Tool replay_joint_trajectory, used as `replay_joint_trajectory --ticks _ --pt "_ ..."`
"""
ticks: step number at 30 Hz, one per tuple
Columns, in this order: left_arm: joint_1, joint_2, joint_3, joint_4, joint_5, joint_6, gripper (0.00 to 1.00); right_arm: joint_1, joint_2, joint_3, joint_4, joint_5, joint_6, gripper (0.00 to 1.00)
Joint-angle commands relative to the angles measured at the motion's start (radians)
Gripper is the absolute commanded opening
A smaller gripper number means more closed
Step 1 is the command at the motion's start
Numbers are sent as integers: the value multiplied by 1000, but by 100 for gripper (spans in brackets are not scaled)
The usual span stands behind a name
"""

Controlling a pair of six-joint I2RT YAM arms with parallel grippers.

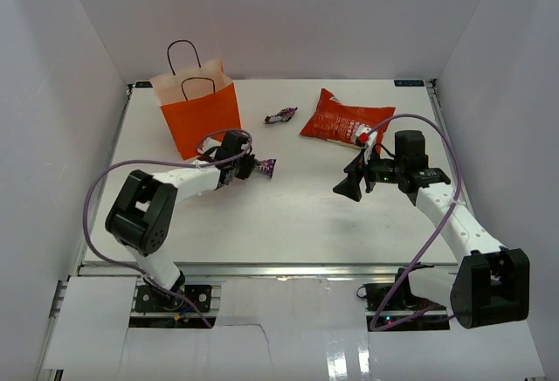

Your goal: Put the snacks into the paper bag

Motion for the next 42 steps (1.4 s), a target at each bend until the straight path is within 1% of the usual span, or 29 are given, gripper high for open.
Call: replay_joint_trajectory --ticks 1,2,4,5,6,8,9,10,12,13,16,17,18,19,20,21,23,24,27,29,30,33,39,41,42 --pt "4 -191 -82 111 59 145 17 -12 8 18 17 -28 0 83" --pt "2 -271 -105 135 81 223 15 -12 11 20 17 -25 -7 83" --pt "-2 -356 -169 139 128 262 15 -13 20 20 16 -21 -13 83" --pt "-2 -401 -192 177 151 302 12 -15 23 21 16 -21 -16 83" --pt "-4 -488 -224 180 170 313 11 -15 28 24 16 -19 -16 83" --pt "-5 -576 -235 169 202 328 10 -18 43 32 17 -19 -16 83" --pt "-7 -653 -235 162 201 339 9 -20 49 37 17 -18 -16 83" --pt "-7 -685 -211 156 193 351 8 -20 58 41 17 -19 -16 83" --pt "-5 -728 -153 94 173 386 8 -20 63 55 13 -13 -18 83" --pt "-4 -743 -70 74 146 406 8 -20 71 60 13 -7 -20 83" --pt "2 -710 82 -7 89 493 7 -20 88 75 5 -10 -30 83" --pt "8 -693 190 -54 40 518 6 -20 89 81 -10 -10 -35 83" --pt "27 -674 240 -71 17 552 6 -20 88 86 -10 -10 -36 83" --pt "42 -635 334 -125 -8 584 6 -20 82 84 -10 -4 -39 83" --pt "66 -618 372 -142 -26 586 6 -20 78 81 -10 -4 -40 83" --pt "149 -601 398 -150 -10 581 6 -20 75 78 -12 -4 -38 83" --pt "252 -556 441 -148 51 500 6 -20 68 66 -10 -8 -38 83" --pt "348 -538 452 -147 122 468 6 -20 66 63 -12 -8 -38 83" --pt "468 -447 486 -145 222 353 6 -20 54 50 -10 -7 -40 83" --pt "508 -394 483 -128 262 296 6 -20 45 38 -9 -4 -40 83" --pt "521 -380 481 -122 285 290 6 -20 40 35 -9 -4 -41 83" --pt "524 -343 466 -121 296 281 6 -20 28 29 -9 10 -49 83" --pt "527 -329 437 -121 263 296 10 -20 43 33 -4 1 -47 83" --pt "527 -321 429 -119 263 304 17 -20 52 38 -3 -4 -47 83" --pt "528 -318 426 -121 267 308 25 -20 61 46 -3 -4 -47 83"
